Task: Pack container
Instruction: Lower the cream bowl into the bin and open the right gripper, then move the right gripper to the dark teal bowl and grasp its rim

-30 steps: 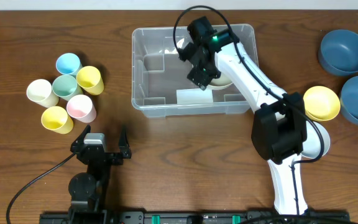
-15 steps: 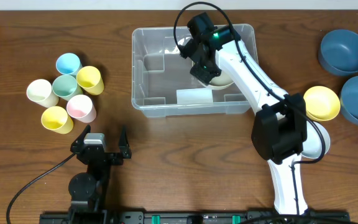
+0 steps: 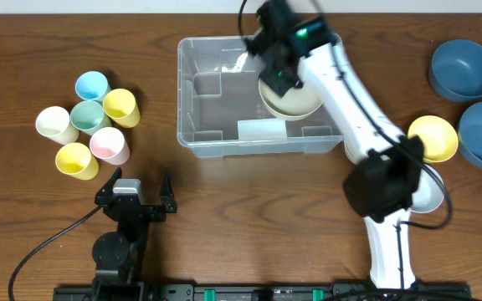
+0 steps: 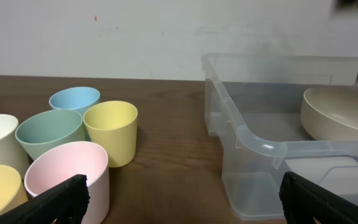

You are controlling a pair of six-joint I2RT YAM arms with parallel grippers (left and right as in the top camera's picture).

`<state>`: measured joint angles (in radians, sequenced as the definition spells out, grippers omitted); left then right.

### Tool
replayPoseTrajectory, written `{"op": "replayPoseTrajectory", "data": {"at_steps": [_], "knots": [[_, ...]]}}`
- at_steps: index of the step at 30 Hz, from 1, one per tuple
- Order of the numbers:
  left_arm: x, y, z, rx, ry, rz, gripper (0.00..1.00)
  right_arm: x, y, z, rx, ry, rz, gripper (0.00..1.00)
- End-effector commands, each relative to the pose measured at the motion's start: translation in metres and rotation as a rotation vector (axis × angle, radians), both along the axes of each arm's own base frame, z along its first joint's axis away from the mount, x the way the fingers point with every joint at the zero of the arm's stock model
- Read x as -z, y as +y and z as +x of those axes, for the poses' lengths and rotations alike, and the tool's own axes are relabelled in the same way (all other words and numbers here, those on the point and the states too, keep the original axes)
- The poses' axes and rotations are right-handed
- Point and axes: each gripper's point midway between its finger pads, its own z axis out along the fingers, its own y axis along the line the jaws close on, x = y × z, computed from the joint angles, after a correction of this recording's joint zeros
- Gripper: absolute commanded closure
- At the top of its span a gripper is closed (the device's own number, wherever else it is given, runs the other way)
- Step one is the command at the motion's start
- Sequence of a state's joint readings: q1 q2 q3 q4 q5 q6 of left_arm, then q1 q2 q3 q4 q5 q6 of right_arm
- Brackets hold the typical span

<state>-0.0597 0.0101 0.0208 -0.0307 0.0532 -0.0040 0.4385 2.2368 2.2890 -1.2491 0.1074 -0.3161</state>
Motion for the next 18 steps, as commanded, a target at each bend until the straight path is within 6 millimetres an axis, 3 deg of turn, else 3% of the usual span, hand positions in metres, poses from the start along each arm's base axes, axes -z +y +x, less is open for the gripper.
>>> {"op": "replayPoseTrajectory", "data": {"at_steps": [1, 5, 10, 18], "knots": [[0.015, 0.001, -0.001, -0.006, 0.047, -0.009, 0.02, -0.088, -0.054, 0.015, 0.217, -0.175, 0.109, 0.43], [0.015, 0.001, -0.001, -0.006, 0.047, -0.009, 0.02, -0.105, -0.122, 0.022, 0.446, -0.195, 0.152, 0.43], [0.015, 0.001, -0.001, -0.006, 0.047, -0.009, 0.02, -0.092, -0.214, 0.026, 0.717, -0.164, 0.194, 0.43], [0.015, 0.001, -0.001, -0.006, 0.047, -0.009, 0.02, -0.048, -0.294, 0.024, 0.883, -0.076, 0.185, 0.46]]}}
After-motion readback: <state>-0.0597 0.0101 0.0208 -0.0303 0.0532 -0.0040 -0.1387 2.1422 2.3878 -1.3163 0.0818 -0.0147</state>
